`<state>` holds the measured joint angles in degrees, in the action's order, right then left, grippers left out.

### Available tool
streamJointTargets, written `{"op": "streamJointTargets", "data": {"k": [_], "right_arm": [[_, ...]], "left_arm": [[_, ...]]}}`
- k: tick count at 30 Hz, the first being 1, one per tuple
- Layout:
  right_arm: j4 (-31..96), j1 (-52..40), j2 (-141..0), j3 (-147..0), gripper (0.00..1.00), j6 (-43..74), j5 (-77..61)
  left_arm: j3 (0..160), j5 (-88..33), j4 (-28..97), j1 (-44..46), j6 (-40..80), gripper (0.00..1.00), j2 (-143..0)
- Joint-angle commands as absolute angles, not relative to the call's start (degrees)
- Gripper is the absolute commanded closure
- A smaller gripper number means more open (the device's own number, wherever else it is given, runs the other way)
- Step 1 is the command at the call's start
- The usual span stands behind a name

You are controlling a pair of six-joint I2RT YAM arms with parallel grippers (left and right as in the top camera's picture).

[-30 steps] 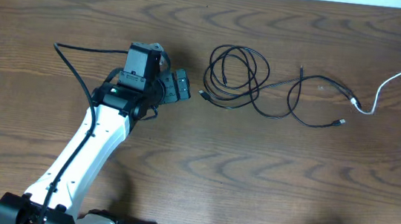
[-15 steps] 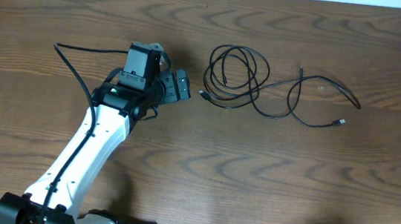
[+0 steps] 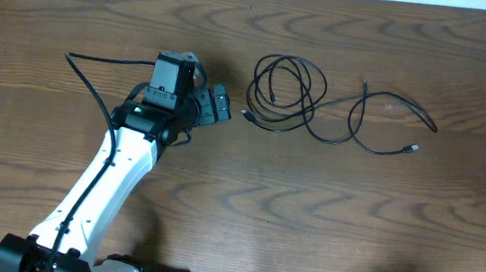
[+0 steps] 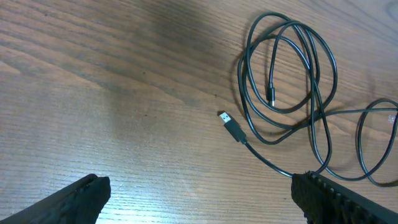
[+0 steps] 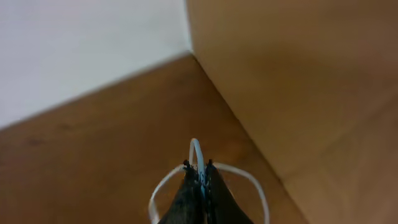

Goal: Untangle cables
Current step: 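Carry the white cable off the table to the right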

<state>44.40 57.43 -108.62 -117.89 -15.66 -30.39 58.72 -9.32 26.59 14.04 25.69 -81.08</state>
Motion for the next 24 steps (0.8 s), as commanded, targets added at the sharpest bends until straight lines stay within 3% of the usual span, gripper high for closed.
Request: {"op": "streamJointTargets", "data": {"k": [1, 14, 21, 24], "right_arm": [[44.53, 57.65, -112.2, -115.42, 0.99, -14.72, -18.11], [36.18, 57.78, -115.9, -99.44, 0.93, -13.87, -5.52], [35.73, 57.69, -115.83, -97.27, 0.72, -12.71, -4.49], [35.7, 57.47, -115.35, -97.27, 0.69, -9.98, -4.91]], "left_arm": [[58.72, -9.43, 26.59, 14.04, 25.61, 0.0, -80.49], [58.72, -9.43, 26.59, 14.04, 25.61, 0.0, -80.49], [58.72, -9.43, 26.59, 14.04, 25.61, 0.0, -80.49], [58.72, -9.43, 26.59, 14.04, 25.61, 0.0, -80.49]]}}
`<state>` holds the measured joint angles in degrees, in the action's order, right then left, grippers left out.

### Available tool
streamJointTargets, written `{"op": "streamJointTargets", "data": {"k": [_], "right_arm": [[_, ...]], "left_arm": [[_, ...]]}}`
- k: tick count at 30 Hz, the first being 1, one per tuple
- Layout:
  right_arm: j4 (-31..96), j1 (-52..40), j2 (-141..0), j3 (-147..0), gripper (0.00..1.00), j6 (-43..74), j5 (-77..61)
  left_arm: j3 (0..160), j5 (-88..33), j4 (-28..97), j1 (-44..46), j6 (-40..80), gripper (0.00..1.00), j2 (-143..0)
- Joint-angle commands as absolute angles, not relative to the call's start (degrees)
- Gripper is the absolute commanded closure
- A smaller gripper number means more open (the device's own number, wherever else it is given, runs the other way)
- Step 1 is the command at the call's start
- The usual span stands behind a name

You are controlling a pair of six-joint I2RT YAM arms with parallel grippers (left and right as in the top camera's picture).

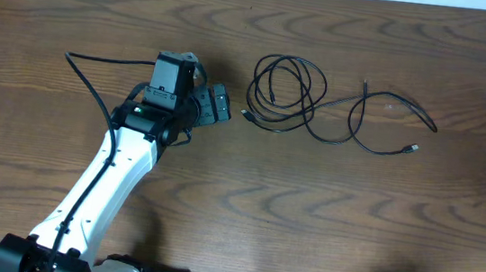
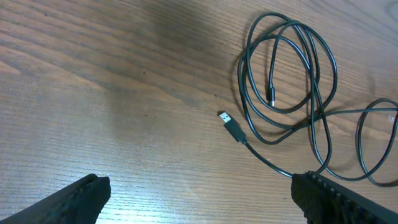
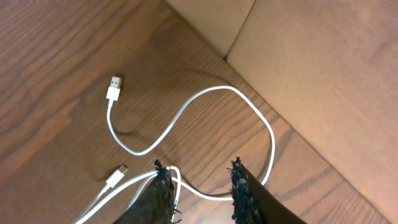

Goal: Untangle cables

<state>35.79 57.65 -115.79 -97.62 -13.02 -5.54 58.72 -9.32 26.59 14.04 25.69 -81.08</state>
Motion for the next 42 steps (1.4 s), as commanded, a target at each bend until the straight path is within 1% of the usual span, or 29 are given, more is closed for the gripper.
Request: {"op": "streamJointTargets", "data": {"k": [1, 4, 7, 9, 12, 13, 14, 15, 17, 24, 28, 31, 34, 36, 38, 42], "right_arm": [[35.75, 57.32, -115.07, -97.27, 0.67, -9.61, -4.89], [36.12, 56.82, -114.43, -97.27, 0.59, -8.73, -4.86], [36.69, 56.66, -114.52, -97.25, 0.47, -5.04, -4.86], [37.08, 56.64, -114.83, -97.25, 0.44, -2.42, -4.91], [37.93, 56.6, -116.01, -97.08, 0.3, 0.6, -6.2], [38.02, 56.58, -116.62, -97.06, 0.06, 2.28, -6.37], [38.15, 56.58, -117.21, -97.06, 0.01, 4.34, -6.31], [38.28, 56.58, -118.21, -97.03, 0.01, 7.55, -6.35], [38.11, 56.49, -119.5, -97.03, 0.01, 9.69, -6.57], [37.89, 55.44, -125.12, -97.03, 0.01, 8.12, -6.87], [36.29, 54.59, -128.31, -97.03, 0.01, 8.1, -10.26], [35.14, 53.89, -129.43, -97.03, 0.01, 8.08, -10.2], [35.07, 53.67, -130.13, -97.03, 0.07, 8.03, -9.52], [35.16, 53.63, -130.19, -97.03, 0.17, 7.77, -9.56], [35.35, 53.63, -130.19, -97.06, 0.33, 6.42, -9.54], [37.56, 53.82, -130.19, -97.06, 0.7, 4.62, -9.1]], "left_arm": [[58.72, -9.43, 26.59, 14.04, 25.61, 0.0, -80.49], [58.72, -9.43, 26.59, 14.04, 25.61, 0.0, -80.49], [58.72, -9.43, 26.59, 14.04, 25.61, 0.0, -80.49], [58.72, -9.43, 26.59, 14.04, 25.61, 0.0, -80.49], [58.72, -9.43, 26.59, 14.04, 25.61, 0.0, -80.49], [58.72, -9.43, 26.59, 14.04, 25.61, 0.0, -80.49], [58.72, -9.45, 26.59, 14.04, 25.61, 0.0, -80.49], [58.72, -9.45, 26.59, 14.04, 25.61, 0.0, -80.49], [58.72, -9.43, 26.59, 14.04, 25.61, 0.0, -80.49], [58.72, -9.43, 26.59, 14.04, 25.61, 0.0, -80.49], [58.72, -9.43, 26.59, 14.04, 25.61, 0.0, -80.49], [58.72, -9.43, 26.59, 14.04, 25.61, 0.0, -80.49], [58.72, -9.43, 26.59, 14.04, 25.61, 0.0, -80.49], [58.72, -9.45, 26.59, 14.04, 25.61, 0.0, -80.49], [58.72, -9.43, 26.59, 14.04, 25.61, 0.0, -80.49], [58.72, -9.43, 26.59, 14.04, 25.61, 0.0, -80.49]]}}
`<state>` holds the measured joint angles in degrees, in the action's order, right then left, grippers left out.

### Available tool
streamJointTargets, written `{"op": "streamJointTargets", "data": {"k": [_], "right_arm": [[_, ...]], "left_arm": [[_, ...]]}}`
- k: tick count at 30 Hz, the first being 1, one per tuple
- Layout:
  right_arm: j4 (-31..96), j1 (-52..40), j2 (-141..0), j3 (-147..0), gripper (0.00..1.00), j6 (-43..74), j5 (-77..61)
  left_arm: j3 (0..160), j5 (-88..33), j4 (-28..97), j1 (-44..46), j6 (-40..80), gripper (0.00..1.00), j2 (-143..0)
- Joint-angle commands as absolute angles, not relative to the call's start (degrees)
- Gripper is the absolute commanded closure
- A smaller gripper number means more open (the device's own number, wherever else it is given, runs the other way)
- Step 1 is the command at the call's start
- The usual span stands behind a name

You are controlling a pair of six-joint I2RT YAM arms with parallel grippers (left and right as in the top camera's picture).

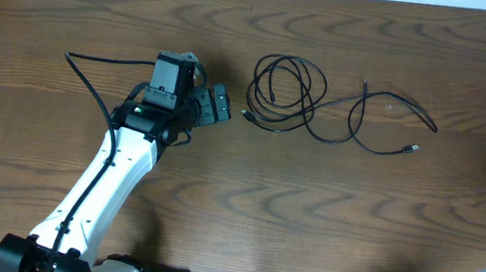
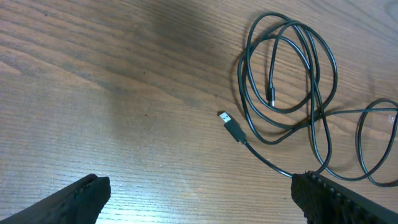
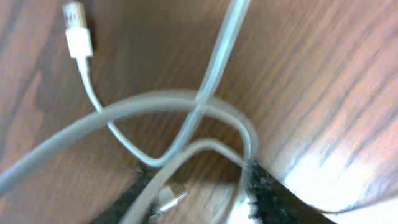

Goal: Untangle cables

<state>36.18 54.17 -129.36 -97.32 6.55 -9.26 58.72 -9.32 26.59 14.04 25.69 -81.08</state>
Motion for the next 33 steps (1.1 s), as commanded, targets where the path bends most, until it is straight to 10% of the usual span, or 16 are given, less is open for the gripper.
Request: {"op": "streamJointTargets", "data": {"k": [1, 7, 33], "right_arm": [[38.22, 53.84, -130.17, -97.06, 0.74, 4.62, -9.13], [43.42, 53.91, -128.81, -97.06, 0.99, 4.62, -8.95], [60.29, 50.89, -99.55, -97.06, 0.99, 6.85, 1.8]], "left_arm": [[58.72, -9.45, 26.59, 14.04, 25.61, 0.0, -80.49], [58.72, -9.43, 26.59, 14.04, 25.61, 0.0, -80.49], [58.72, -9.45, 26.59, 14.04, 25.61, 0.0, -80.49]]}}
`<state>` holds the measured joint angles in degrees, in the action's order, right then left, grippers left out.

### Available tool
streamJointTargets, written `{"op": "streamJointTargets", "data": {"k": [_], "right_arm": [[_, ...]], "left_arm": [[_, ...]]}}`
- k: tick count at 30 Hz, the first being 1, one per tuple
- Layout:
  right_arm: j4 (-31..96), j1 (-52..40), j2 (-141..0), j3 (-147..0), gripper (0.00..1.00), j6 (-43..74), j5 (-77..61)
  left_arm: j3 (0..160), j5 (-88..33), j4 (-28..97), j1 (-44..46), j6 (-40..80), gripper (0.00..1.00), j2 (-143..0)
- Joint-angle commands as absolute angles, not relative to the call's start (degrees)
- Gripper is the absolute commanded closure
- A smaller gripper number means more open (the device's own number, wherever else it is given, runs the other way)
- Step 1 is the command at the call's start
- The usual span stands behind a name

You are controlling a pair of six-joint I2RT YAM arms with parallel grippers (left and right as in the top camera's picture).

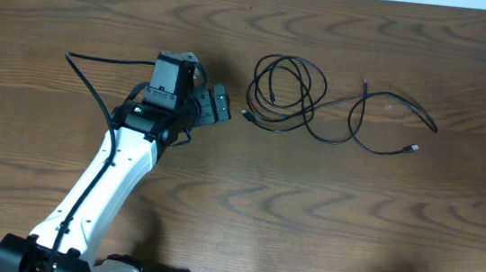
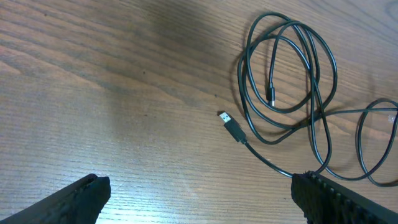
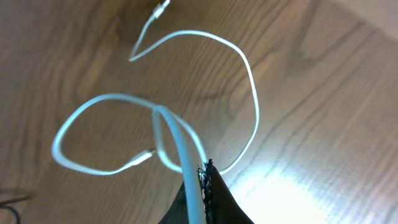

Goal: Untangle cables

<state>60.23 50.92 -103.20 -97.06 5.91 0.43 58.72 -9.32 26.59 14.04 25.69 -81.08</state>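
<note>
Two thin black cables lie crossed on the wooden table: a coiled one [image 1: 287, 88] and a looser one [image 1: 387, 124] stretching right. In the left wrist view the coil [image 2: 287, 74] and its USB plug [image 2: 231, 126] lie ahead. My left gripper [image 2: 199, 190] is open just left of the coil, nothing between its fingers [image 2: 81, 194]. My right gripper [image 3: 202, 180] is shut on a white cable [image 3: 180, 134], whose loops [image 3: 249, 93] hang over the table. In the overhead view the right gripper is out of frame.
The left arm's own black lead [image 1: 86, 79] trails to the left of its wrist. The table's far edge meets a white wall. A sliver of the right arm shows at the bottom right corner.
My right gripper was open, low over the white cable on the table. Now it is shut on that cable and higher, with the loops dangling. The left arm and black cables have not moved.
My right gripper was shut on the white cable, held high. Then it stood open above the cable lying loose on the table, then open close down over it, and now it grips it again, raised. The left gripper stayed open beside the black coil throughout.
</note>
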Motion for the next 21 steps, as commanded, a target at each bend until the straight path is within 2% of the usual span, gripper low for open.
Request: {"op": "streamJointTargets", "data": {"k": [1, 21], "right_arm": [[60.36, 50.89, -98.7, -97.06, 0.99, 6.87, 1.74], [62.13, 47.18, -85.32, -97.06, 0.99, 9.78, 1.13]], "left_arm": [[58.72, -9.43, 26.59, 14.04, 25.61, 0.0, -80.49], [58.72, -9.45, 26.59, 14.04, 25.61, 0.0, -80.49]]}}
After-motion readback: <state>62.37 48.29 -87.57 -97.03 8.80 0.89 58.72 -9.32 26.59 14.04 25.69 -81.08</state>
